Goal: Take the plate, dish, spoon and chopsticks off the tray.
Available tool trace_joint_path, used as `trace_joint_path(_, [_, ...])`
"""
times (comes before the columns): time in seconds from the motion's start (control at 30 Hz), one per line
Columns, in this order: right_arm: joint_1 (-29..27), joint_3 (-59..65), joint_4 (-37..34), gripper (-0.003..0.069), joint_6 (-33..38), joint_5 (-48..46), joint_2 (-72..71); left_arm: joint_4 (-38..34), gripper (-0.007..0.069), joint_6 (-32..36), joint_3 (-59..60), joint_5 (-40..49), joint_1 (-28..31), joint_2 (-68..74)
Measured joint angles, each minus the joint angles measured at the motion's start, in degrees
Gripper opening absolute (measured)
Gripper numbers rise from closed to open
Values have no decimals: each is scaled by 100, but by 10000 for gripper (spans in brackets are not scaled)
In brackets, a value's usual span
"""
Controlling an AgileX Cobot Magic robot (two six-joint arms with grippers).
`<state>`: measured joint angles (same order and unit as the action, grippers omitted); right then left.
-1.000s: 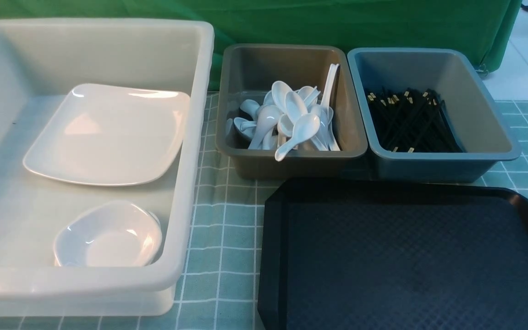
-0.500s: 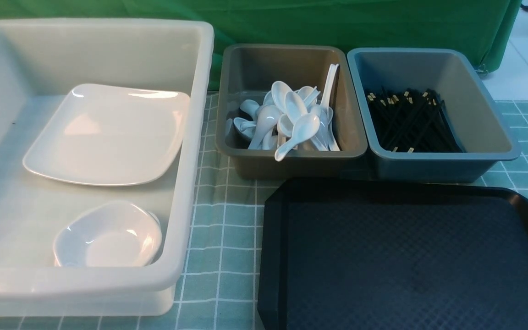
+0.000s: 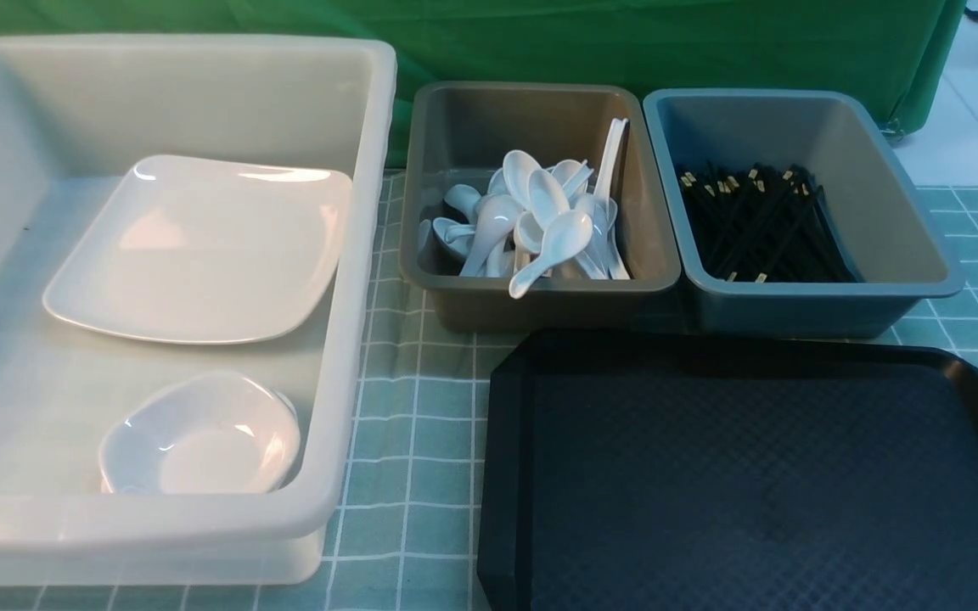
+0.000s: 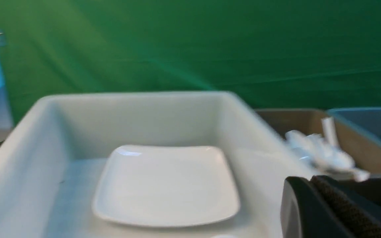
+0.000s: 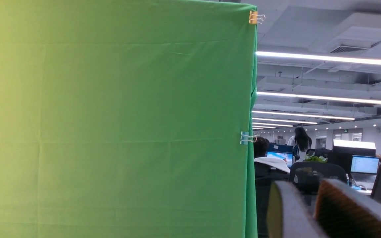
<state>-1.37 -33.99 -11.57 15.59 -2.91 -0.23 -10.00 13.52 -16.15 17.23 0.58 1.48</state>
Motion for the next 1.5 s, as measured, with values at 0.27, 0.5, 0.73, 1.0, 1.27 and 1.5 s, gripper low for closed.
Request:
trace_joint_path(0.27, [0,0,0,196,0,0,0,110,11,-23,1597,-475,306,-140])
trace_joint_path(0.5, [0,7,0,211,0,0,0,173,11,-2,1651,-399,306,-145])
trace_joint_path(0.73, [0,7,0,219,0,0,0,179,11,21,1651,-409,306,-145])
trace_joint_path(1.0, [0,7,0,235,-6,0,0,179,11,32,1651,-409,306,-145])
trace_joint_path(1.27, [0,36,67,241,174,-30,0,179,11,75,1651,-409,306,-145])
trace_joint_path(1.5, [0,1377,735,241,-18,-227,37,179,11,95,1651,-409,306,-145])
